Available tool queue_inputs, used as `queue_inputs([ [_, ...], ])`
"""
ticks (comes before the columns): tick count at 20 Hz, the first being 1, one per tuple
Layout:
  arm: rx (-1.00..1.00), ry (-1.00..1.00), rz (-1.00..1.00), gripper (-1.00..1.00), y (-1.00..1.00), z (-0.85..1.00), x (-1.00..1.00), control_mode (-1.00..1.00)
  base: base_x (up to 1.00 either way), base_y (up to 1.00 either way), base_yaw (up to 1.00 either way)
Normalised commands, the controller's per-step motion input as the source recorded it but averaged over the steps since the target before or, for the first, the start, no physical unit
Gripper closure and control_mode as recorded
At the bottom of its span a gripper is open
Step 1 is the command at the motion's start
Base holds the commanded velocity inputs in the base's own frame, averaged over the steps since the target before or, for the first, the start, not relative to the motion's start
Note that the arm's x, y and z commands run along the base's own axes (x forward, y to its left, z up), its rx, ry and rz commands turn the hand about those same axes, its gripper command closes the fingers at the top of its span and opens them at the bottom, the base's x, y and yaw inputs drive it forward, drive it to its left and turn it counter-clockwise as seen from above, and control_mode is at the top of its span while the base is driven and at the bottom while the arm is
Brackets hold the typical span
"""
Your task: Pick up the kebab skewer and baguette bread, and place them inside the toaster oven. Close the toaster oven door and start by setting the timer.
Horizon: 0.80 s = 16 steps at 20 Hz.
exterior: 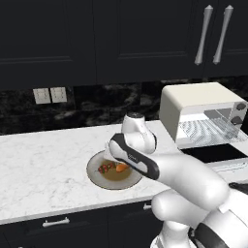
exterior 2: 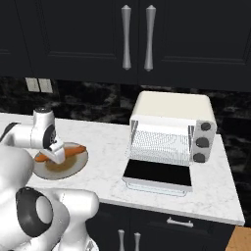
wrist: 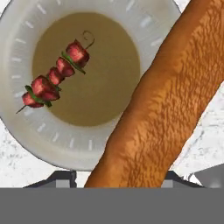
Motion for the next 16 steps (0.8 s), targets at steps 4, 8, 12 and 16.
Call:
queue_inputs([
  [4,0.11,-0.1,-0.11,1.0,-0.98,0.99,-0.03,-1.0,0.0,0.0,0.0],
  [8,0.11,-0.02,-0.13,1.0,-1.0,0.76,-0.11,-1.0,0.0,0.0,0.0],
  [12,0.05,-0.03,-0.14,1.0,-1.0,0.68,-0.07,-1.0,0.0,0.0,0.0],
  [16,0.03,-0.04,-0.13,1.0,-1.0,0.63,-0.04,-1.0,0.0,0.0,0.0],
])
